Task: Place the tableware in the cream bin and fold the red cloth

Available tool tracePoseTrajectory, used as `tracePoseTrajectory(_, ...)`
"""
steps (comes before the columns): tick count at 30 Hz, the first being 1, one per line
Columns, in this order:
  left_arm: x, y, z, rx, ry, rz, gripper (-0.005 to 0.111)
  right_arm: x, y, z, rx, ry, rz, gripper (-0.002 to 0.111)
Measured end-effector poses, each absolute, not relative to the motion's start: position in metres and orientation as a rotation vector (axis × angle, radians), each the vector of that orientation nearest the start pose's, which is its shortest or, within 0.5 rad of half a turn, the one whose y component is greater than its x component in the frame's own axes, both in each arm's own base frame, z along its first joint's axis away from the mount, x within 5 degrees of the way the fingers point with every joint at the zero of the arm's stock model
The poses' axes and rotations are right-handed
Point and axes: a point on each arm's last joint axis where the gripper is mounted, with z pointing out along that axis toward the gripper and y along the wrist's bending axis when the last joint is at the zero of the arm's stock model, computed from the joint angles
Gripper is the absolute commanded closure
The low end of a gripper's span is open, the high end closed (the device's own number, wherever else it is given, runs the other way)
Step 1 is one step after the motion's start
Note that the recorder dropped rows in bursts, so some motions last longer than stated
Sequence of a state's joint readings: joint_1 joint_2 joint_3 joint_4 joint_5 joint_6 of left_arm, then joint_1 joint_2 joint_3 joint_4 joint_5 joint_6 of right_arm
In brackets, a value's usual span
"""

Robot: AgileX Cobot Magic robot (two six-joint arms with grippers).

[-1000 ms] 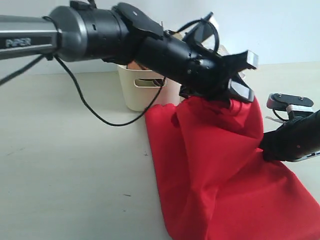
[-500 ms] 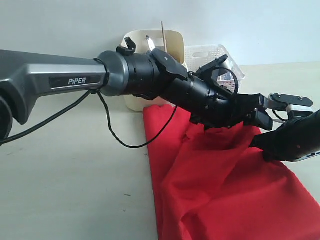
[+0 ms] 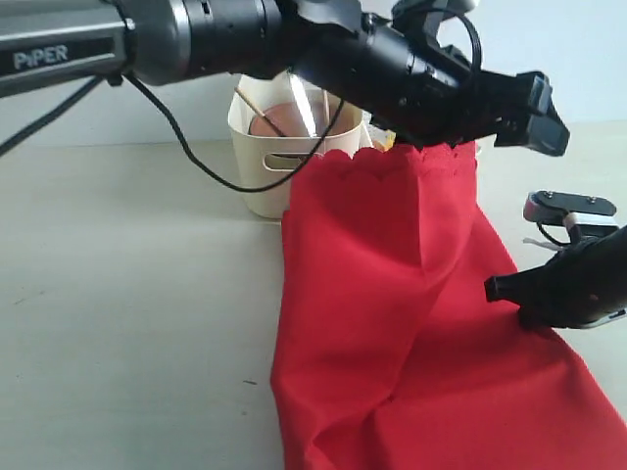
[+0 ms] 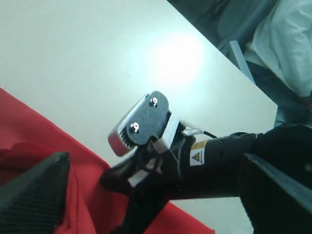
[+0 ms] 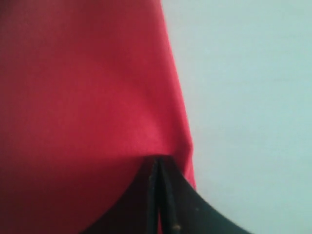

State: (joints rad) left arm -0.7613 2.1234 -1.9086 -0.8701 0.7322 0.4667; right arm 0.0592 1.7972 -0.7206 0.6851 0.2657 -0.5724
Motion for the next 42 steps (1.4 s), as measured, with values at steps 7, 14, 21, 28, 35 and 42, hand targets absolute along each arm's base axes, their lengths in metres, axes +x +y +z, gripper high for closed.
tracePoseTrajectory(7, 0.326, -0.354, 0.320, 0.907, 2.172, -1.126, 0.019, 0.274, 0.027, 0.147, -0.011, 2.743, 0.192, 0.108)
tracePoseTrajectory(14, 0.322, -0.351, 0.316, 0.954, 2.224, -1.138, 0.019, 0.276, 0.021, 0.185, 0.032, 2.766, 0.111, 0.108)
tracePoseTrajectory(21, 0.322, -0.325, 0.325, 1.015, 2.332, -1.040, 0.020, 0.281, 0.031, 0.211, -0.115, 2.767, 0.231, 0.097)
tracePoseTrajectory(28, 0.327, -0.288, 0.313, 0.977, 2.581, -0.734, 0.031, 0.286, 0.048, 0.221, -0.212, 2.673, 0.484, 0.077)
tracePoseTrajectory(35, 0.326, -0.270, 0.278, 0.909, 2.749, -0.671, 0.031, 0.291, 0.052, 0.204, -0.248, 2.761, 0.545, 0.076)
tracePoseTrajectory(42, 0.333, -0.249, 0.232, 0.750, 2.822, -0.629, 0.031, 0.291, 0.052, 0.199, -0.252, 2.785, 0.555, 0.076)
